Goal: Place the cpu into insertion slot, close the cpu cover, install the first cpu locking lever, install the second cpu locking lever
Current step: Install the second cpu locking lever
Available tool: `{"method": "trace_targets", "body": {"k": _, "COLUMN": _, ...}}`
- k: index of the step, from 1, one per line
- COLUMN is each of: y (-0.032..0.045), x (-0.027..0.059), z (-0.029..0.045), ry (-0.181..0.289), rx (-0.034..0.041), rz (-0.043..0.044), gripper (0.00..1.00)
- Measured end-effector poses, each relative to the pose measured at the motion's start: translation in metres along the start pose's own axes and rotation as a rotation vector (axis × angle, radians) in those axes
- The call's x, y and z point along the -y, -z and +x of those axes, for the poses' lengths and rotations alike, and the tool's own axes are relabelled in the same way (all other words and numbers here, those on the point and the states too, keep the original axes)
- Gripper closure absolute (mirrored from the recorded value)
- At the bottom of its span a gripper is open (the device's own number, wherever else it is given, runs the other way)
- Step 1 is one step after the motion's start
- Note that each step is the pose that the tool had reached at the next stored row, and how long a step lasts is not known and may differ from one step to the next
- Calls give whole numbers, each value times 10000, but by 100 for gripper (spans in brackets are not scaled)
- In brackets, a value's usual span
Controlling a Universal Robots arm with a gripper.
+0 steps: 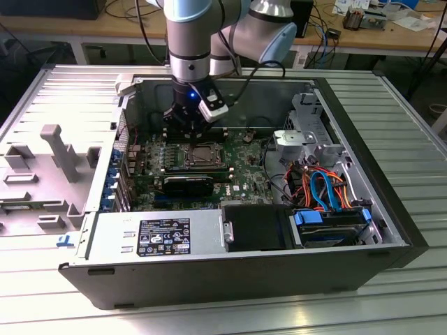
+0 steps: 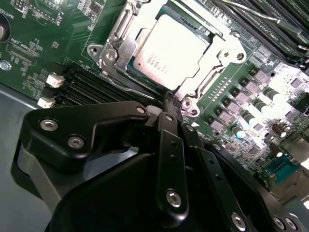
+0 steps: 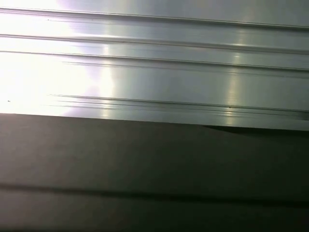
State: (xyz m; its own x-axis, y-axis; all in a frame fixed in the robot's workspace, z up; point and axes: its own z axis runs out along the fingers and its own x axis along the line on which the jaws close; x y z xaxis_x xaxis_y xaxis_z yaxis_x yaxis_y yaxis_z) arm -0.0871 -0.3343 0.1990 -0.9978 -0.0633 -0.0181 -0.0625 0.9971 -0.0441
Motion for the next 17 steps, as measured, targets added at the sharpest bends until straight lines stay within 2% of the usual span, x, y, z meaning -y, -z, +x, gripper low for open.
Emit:
{"method": "trace_targets", "body": {"k": 9, "y": 4, "x": 19, "z": -109, "ry": 0, "rx": -35, "rz": -123, "gripper": 89}}
{"method": "trace_targets", "body": {"k": 10, "y": 8, "x": 24, "z": -113, "ry": 1, "rx": -41, "rz": -144, "gripper": 89}}
{"method": "trace_targets", "body": {"k": 12, "y": 16, "x": 29, "z": -111, "ry": 0, "rx": -46, "rz": -254, "gripper": 89}}
{"method": "trace_targets", "body": {"k": 13, "y": 16, "x": 27, "z": -111, "ry": 1, "rx": -47, "rz": -268, "gripper": 89}}
{"method": "trace_targets", "body": {"k": 14, "y": 16, "x": 28, "z": -111, "ry": 1, "rx": -45, "rz": -279, "gripper": 89}}
{"method": "trace_targets", "body": {"k": 15, "y": -9, "x": 87, "z": -104, "ry": -15, "rx": -78, "rz": -170, "gripper": 89}}
{"method": "trace_targets", "body": {"k": 17, "y": -27, "x": 102, "z": -103, "ry": -25, "rx": -99, "rz": -195, "gripper": 89}}
